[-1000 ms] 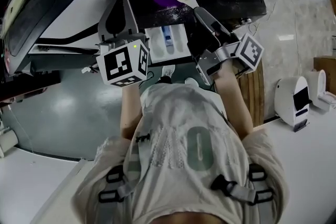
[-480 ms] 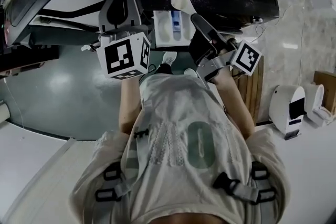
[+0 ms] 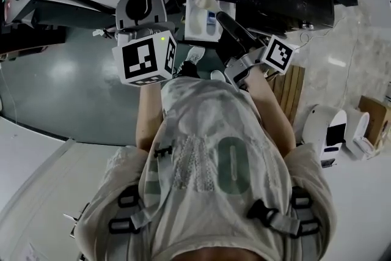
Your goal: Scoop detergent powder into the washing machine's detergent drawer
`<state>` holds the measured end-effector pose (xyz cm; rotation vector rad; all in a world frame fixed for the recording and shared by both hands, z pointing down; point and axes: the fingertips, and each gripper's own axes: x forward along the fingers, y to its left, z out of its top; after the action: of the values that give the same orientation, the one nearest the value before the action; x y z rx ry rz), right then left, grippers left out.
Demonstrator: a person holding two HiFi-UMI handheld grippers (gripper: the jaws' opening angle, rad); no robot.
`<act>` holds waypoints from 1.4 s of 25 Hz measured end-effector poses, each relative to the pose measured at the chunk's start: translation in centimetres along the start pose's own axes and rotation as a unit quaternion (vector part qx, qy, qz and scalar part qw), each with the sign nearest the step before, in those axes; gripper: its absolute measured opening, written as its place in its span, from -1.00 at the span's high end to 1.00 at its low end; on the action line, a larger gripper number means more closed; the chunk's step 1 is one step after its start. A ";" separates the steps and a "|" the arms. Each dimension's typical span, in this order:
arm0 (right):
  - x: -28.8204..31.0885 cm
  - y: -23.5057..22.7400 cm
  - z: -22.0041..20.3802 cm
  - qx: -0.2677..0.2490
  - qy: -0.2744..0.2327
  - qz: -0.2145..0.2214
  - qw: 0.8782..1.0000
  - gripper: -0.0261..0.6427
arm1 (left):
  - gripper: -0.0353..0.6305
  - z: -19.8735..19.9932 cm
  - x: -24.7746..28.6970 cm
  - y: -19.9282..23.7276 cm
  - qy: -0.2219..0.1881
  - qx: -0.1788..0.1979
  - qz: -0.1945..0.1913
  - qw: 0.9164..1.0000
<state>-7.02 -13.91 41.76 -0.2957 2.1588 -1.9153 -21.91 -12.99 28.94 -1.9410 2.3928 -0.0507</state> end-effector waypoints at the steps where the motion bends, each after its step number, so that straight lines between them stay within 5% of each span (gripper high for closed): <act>1: 0.1 -0.3 -0.2 0.001 0.005 -0.003 1.000 0.89 | 0.83 -0.1 -0.1 0.2 0.001 0.000 0.004 1.000; 35: 1.0 -7.5 -3.0 -0.006 0.101 -0.165 0.981 0.89 | 0.83 -3.1 0.2 2.7 0.024 -0.021 0.036 0.999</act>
<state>-8.98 -12.26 49.51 -0.5098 2.3738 -2.1933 -24.83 -12.70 31.90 -1.8908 2.5118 -0.0440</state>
